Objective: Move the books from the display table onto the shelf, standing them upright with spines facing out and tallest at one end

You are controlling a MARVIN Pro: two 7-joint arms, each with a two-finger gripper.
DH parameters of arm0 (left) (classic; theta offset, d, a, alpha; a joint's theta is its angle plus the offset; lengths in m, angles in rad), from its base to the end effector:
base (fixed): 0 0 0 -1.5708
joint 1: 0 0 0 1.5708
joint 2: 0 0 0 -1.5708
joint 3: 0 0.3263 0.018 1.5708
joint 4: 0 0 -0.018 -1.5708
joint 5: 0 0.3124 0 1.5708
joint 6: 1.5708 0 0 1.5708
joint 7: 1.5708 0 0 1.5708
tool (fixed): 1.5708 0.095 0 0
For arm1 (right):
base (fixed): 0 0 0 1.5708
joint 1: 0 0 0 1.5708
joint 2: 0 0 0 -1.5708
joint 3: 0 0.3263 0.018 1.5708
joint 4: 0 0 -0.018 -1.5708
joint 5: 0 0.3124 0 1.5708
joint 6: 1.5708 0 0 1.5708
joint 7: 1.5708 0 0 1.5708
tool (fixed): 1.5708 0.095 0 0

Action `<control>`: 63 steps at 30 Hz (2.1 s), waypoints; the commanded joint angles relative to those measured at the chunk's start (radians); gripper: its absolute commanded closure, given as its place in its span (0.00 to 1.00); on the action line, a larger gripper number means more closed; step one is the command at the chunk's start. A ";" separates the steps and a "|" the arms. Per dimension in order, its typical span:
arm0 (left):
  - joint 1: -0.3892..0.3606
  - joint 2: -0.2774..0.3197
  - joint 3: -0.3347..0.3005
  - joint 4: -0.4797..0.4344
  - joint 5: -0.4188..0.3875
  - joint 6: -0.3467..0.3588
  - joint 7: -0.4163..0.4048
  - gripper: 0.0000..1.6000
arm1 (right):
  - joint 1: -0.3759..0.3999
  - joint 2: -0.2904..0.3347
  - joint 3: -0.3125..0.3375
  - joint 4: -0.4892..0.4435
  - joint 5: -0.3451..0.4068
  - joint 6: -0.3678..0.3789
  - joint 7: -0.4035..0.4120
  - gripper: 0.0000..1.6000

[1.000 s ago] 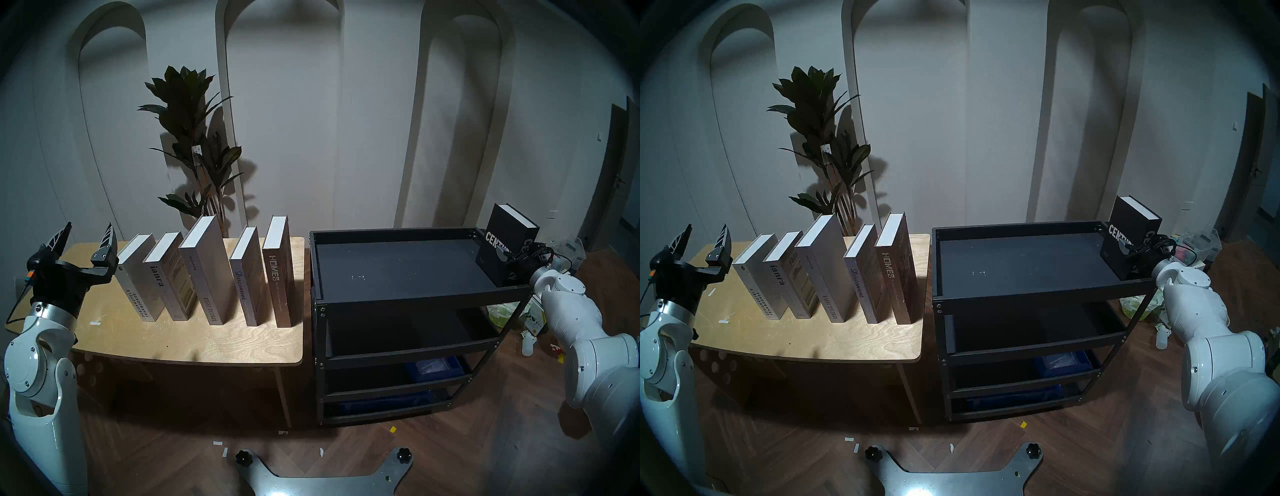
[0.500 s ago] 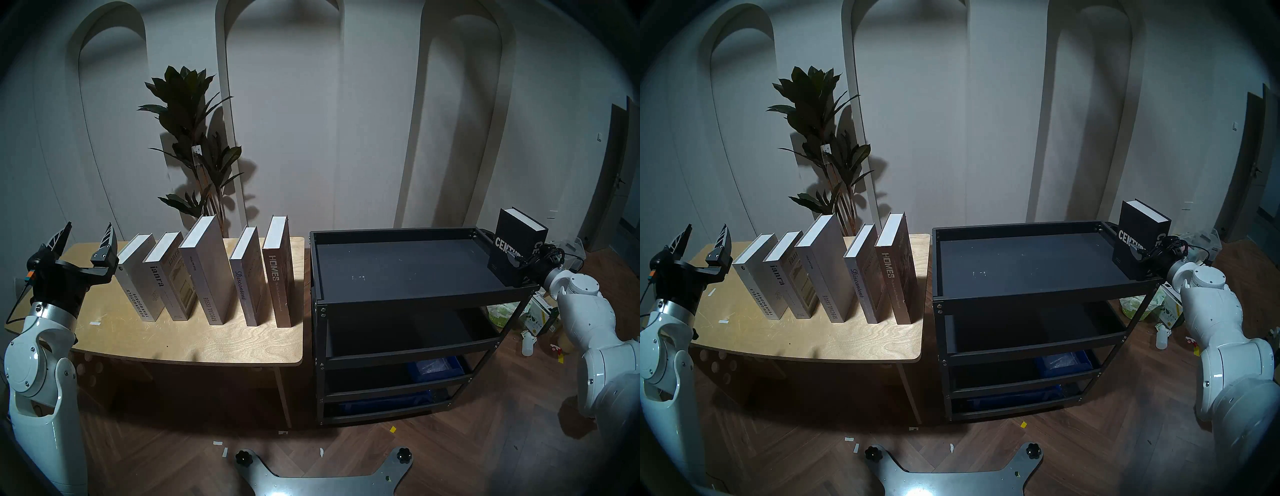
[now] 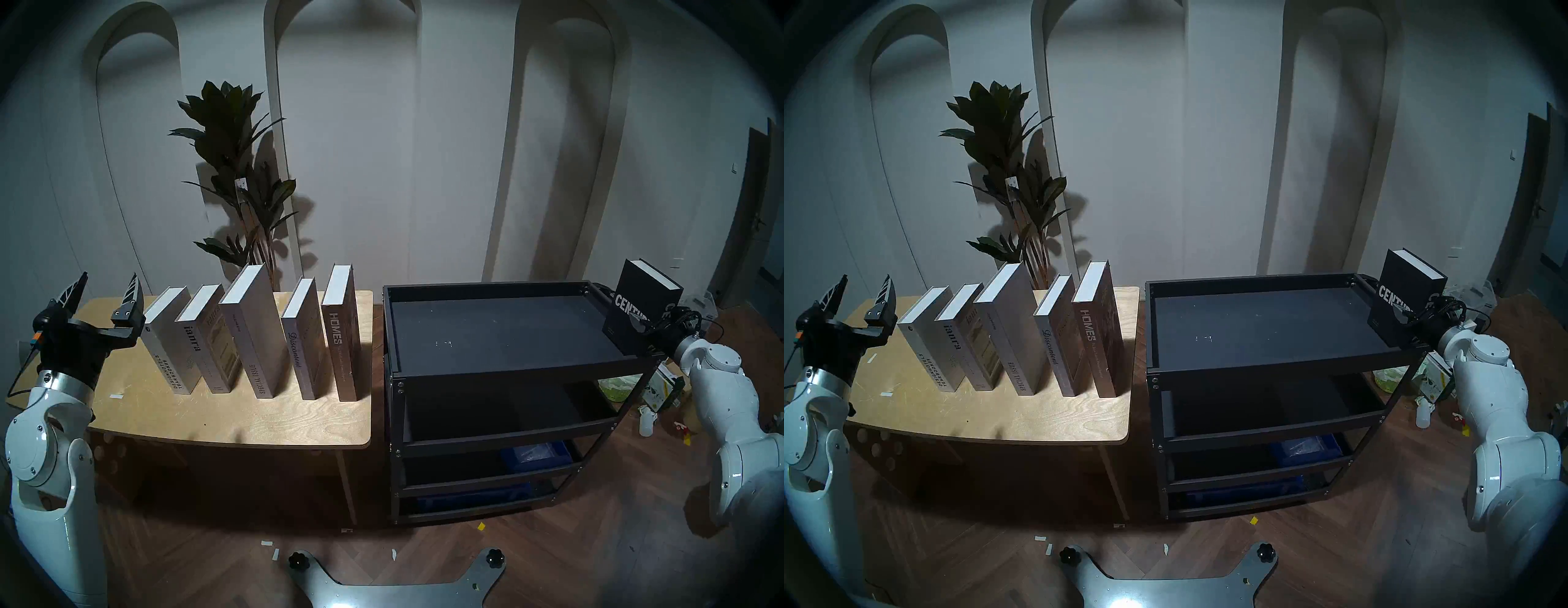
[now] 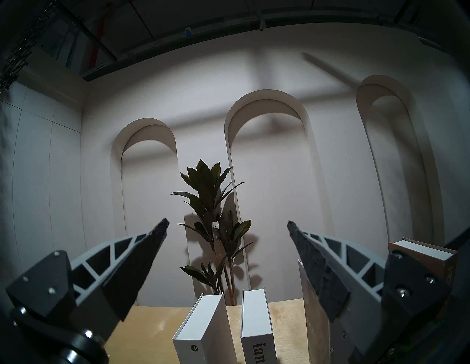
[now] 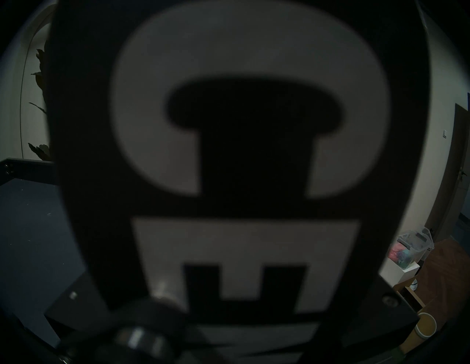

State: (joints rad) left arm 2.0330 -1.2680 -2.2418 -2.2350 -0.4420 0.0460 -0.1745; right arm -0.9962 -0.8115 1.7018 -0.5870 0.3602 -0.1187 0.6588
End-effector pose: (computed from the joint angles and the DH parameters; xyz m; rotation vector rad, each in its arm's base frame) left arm 0.2419 0.2194 -0.1467 -1.7048 0.0307 -2.3391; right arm 0.4670 -0.4283 -0.2687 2.3178 0.1089 2.0030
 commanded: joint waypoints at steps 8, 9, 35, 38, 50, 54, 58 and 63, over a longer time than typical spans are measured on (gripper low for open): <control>-0.006 0.001 -0.005 -0.013 0.000 -0.005 0.001 0.00 | -0.096 0.016 0.064 -0.114 0.026 0.023 -0.071 0.00; -0.006 0.001 -0.005 -0.013 0.000 -0.005 0.001 0.00 | -0.098 0.015 0.065 -0.122 0.026 0.027 -0.073 0.00; -0.007 0.000 -0.006 -0.013 0.001 -0.005 -0.001 0.00 | -0.228 0.000 0.136 -0.353 0.065 0.099 -0.147 1.00; -0.007 0.000 -0.006 -0.013 0.001 -0.004 -0.001 0.00 | -0.250 -0.003 0.157 -0.377 0.080 0.110 -0.151 1.00; -0.008 -0.001 -0.006 -0.013 0.001 -0.004 -0.002 0.00 | -0.240 0.026 0.145 -0.392 0.059 0.129 -0.155 1.00; -0.008 -0.001 -0.006 -0.012 0.001 -0.004 -0.002 0.00 | -0.202 0.058 0.119 -0.393 0.033 0.131 -0.153 1.00; -0.008 0.000 -0.005 -0.012 0.002 -0.004 -0.002 0.00 | -0.160 0.091 0.092 -0.405 0.007 0.144 -0.140 1.00; -0.008 0.000 -0.005 -0.011 0.002 -0.004 -0.003 0.00 | -0.114 0.121 0.055 -0.414 -0.021 0.163 -0.106 1.00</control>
State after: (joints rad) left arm 2.0303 -1.2711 -2.2427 -2.2344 -0.4397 0.0463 -0.1781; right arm -1.2069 -0.7660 1.7788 -0.9624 0.3630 0.0287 0.5211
